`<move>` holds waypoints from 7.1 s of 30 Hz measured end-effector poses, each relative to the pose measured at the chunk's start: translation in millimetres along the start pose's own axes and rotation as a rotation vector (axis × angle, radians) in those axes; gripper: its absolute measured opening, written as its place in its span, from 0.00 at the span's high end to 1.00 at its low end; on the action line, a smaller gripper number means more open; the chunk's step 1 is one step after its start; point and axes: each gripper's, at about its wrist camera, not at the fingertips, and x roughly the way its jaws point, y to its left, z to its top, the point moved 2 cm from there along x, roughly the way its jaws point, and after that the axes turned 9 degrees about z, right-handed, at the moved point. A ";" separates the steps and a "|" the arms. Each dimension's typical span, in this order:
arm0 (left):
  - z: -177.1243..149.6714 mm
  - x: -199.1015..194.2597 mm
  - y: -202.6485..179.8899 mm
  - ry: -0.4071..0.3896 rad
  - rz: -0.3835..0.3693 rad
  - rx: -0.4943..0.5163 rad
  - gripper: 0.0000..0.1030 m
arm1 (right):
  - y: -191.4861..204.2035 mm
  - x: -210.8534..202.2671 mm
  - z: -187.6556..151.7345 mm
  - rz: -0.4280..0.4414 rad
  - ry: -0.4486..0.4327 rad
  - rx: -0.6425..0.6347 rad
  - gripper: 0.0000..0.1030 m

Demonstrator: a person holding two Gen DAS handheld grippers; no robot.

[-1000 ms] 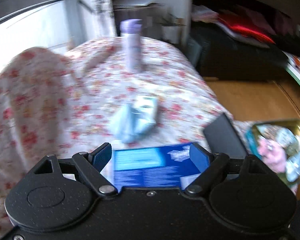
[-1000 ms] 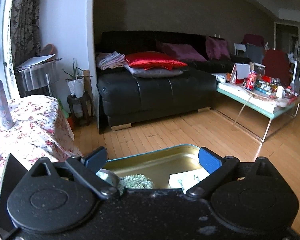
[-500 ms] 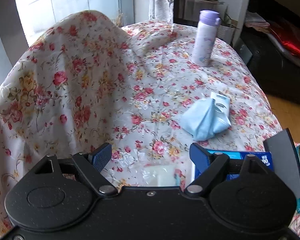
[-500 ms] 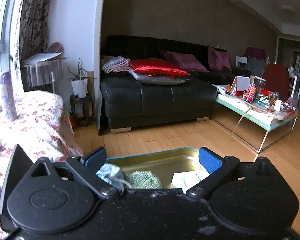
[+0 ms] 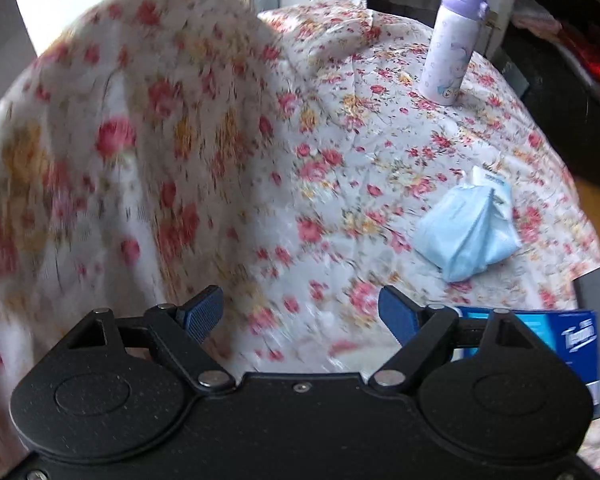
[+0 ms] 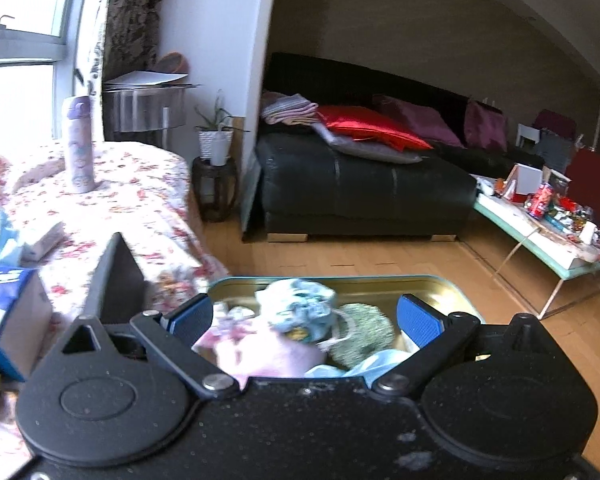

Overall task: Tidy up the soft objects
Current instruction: 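Grasp the yellow-and-navy cushion with the right tool while the left tool reaches the plastic packet, then grasp the clear plastic packet with the left tool while the right tool holds the cushion, then lift the plastic packet with the left tool while the right tool carries the cushion toward the tray, then carry the plastic packet toward the tray with the left tool while the right tool holds the cushion over it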

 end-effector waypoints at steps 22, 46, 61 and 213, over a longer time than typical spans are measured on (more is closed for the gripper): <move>1.3 15.1 18.8 -0.030 -0.098 -0.166 0.22 | 206.7 -21.5 -22.5 0.437 0.231 -0.036 0.02; -5.5 22.0 -15.6 -0.003 -0.045 0.026 0.22 | 231.1 3.5 -23.7 0.421 0.343 -0.105 0.25; -13.5 35.4 -40.0 0.111 0.004 0.178 0.22 | 172.5 -21.2 -33.1 0.356 0.335 0.023 0.26; -36.0 -186.9 -173.5 -0.184 -0.238 0.419 0.73 | -30.3 -30.8 -8.2 0.007 0.038 0.314 0.26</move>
